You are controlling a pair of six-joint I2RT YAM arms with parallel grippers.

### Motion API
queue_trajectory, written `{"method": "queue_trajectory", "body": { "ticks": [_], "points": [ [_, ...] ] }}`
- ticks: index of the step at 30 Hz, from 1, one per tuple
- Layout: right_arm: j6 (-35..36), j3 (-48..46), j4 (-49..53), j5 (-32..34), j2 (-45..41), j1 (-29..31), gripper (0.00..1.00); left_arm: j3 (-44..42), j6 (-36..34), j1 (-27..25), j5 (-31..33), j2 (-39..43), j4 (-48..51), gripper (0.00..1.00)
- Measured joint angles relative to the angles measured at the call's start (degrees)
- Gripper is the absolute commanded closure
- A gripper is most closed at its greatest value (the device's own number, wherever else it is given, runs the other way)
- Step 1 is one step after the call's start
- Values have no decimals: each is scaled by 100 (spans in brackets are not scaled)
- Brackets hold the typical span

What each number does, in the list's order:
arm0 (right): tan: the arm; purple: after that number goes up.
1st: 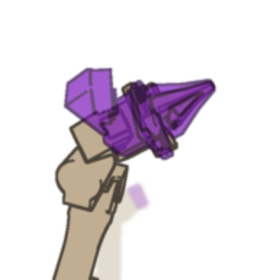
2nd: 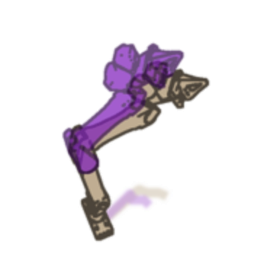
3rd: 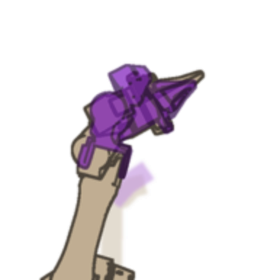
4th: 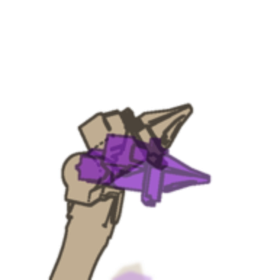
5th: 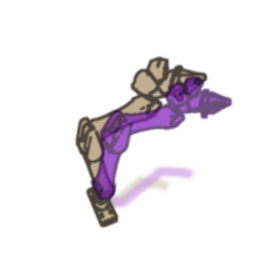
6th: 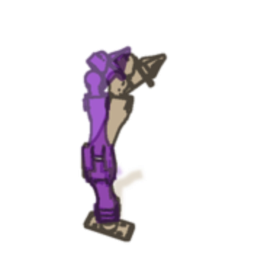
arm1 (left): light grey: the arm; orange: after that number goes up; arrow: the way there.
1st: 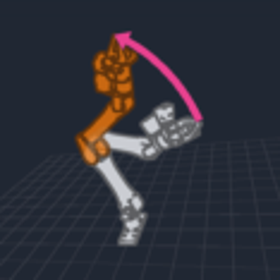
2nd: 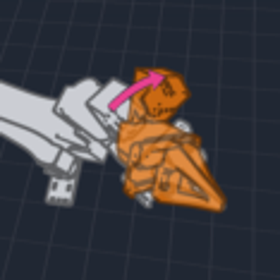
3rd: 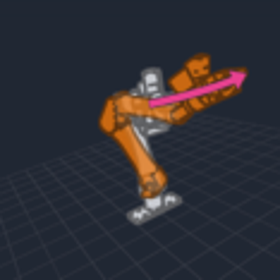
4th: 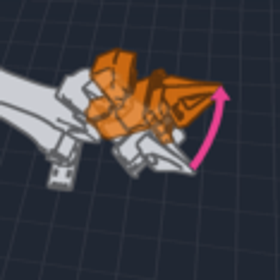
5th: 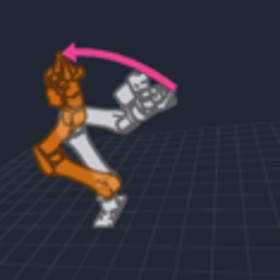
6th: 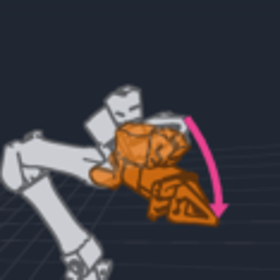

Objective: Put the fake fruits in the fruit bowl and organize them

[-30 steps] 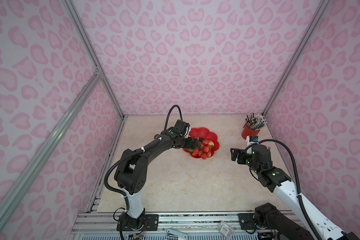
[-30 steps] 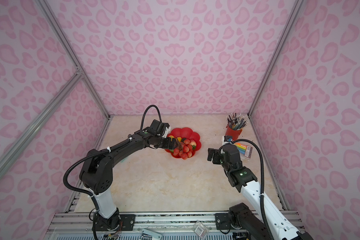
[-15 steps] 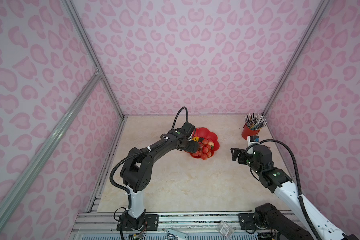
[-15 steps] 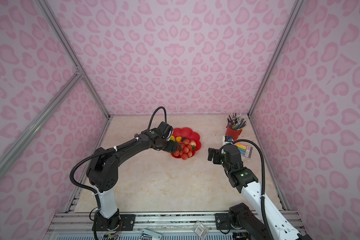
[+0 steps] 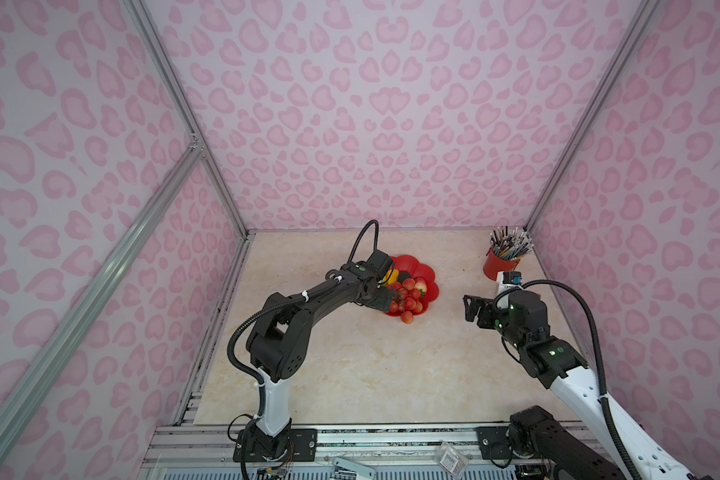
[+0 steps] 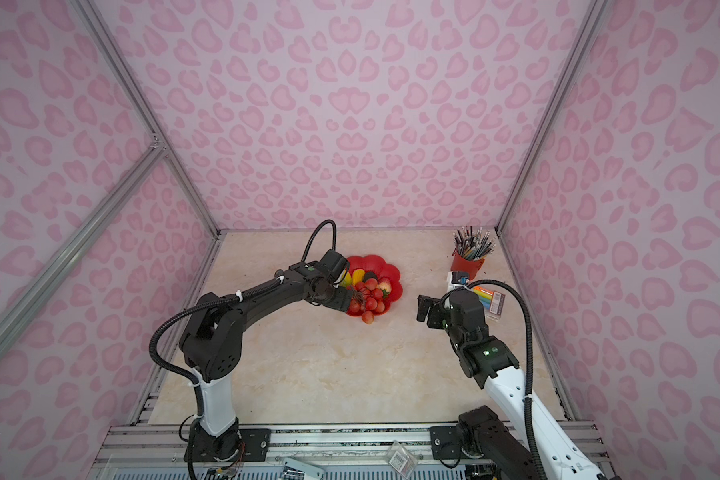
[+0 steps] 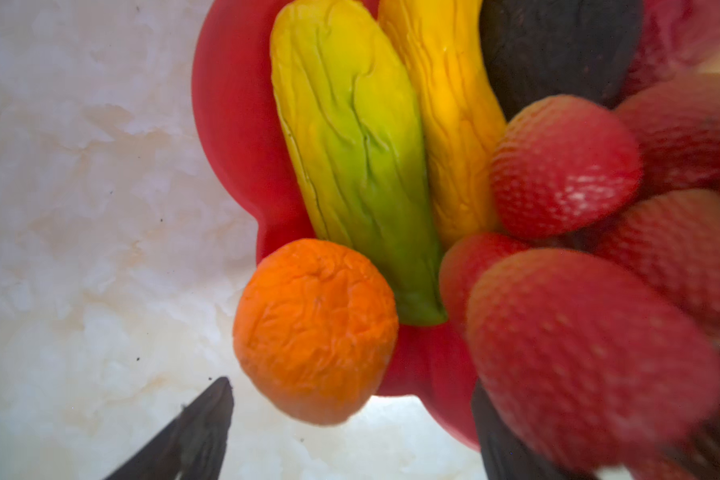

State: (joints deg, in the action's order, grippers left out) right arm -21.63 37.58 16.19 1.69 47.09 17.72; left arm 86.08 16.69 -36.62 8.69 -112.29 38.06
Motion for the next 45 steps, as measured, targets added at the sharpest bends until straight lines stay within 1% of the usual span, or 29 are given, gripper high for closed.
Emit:
{"method": "queue_trajectory", "body": {
  "ticks": [2,5,8,11,15,17,20,22,24,25,27,29,31,34,36,38,40,41,43,45],
  "points": [
    [0,-9,0,0,-4,-7,1,-31,2,-9,55,39,-26,10],
    [2,-11,15,0,-20,-24,1,-240,15,-13,50,345,-120,9],
    [24,-11,15,13,-24,-59,1,-560,66,-2,2,1021,-466,8],
    [96,-20,4,81,-20,-63,1,-1172,87,15,-57,2009,-1257,4],
    [289,-297,-273,514,-42,-79,1,-2354,-33,72,46,3432,-2498,1],
    [439,-520,-514,907,-46,-85,1,-3051,-188,175,262,4116,-3185,1],
    [750,-944,-1095,1585,-37,-105,1,-4242,-579,402,809,5154,-4122,3],
    [1049,-1346,-1705,2044,-22,-157,1,-5123,-964,673,1174,5836,-4669,4],
    [1355,-1792,-2457,2356,66,-297,1,-5954,-1207,1073,1534,6474,-5167,4],
    [1453,-1967,-2743,2404,168,-455,1,-6345,-1248,1303,1696,6756,-5451,4],
    [1541,-2114,-3193,2371,463,-785,1,-6889,-1261,1711,1926,7051,-5877,4],
    [1657,-2184,-3827,2319,892,-1012,1,-7307,-1239,2131,1967,7099,-6275,4],
    [1700,-2273,-4452,2055,1399,-1178,1,-7641,-1156,2490,1974,6911,-6664,4],
    [1727,-2269,-5390,1834,2389,-1408,0,-7956,-1040,2957,1685,6126,-7305,3],
    [1790,-2264,-6000,1655,3040,-1405,0,-7984,-951,3182,1473,5412,-7781,4],
    [1904,-2186,-6354,1515,3453,-1390,0,-7820,-914,3279,1316,4841,-8056,3],
    [1991,-2079,-6870,1373,3936,-1379,0,-7414,-920,3327,1093,4317,-8188,0],
    [2037,-2065,-7071,1346,4124,-1355,0,-7145,-944,3331,981,4092,-8192,0],
    [2103,-2031,-7007,1329,4111,-1335,0,-6763,-1036,3351,861,3799,-8236,0],
    [2100,-1912,-7226,1239,4153,-1388,0,-6596,-1106,3359,791,3567,-8345,2]
  ]
}}
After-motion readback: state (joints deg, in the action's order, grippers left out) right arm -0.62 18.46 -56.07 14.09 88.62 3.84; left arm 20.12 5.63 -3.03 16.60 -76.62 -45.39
